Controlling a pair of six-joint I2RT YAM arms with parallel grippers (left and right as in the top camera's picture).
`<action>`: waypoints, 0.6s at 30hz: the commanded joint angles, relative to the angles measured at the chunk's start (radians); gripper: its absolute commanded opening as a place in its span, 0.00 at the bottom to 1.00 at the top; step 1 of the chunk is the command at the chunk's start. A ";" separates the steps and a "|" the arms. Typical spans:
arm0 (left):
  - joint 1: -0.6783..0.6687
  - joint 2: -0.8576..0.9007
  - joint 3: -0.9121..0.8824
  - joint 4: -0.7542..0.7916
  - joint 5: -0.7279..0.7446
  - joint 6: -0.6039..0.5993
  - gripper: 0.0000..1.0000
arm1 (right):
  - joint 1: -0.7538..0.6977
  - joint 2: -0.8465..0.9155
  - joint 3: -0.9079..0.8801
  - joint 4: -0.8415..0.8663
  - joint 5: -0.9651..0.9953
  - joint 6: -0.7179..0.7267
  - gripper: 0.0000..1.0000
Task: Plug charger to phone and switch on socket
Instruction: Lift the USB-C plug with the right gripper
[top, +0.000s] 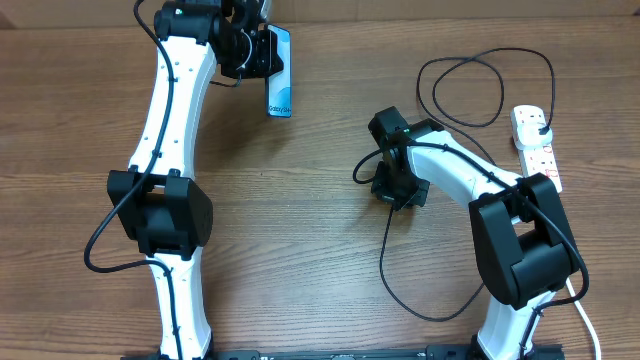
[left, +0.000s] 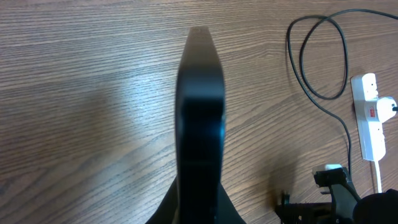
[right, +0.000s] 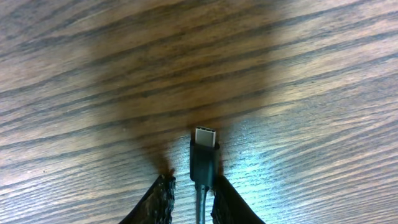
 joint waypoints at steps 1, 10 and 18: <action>-0.006 -0.010 0.009 0.005 0.019 0.022 0.04 | -0.028 0.056 -0.028 -0.015 0.064 -0.016 0.18; -0.006 -0.010 0.009 0.005 0.019 0.022 0.04 | -0.037 0.056 -0.028 -0.013 0.061 -0.050 0.14; -0.007 -0.011 0.009 0.004 0.019 0.022 0.04 | -0.037 0.056 -0.028 -0.005 0.035 -0.053 0.10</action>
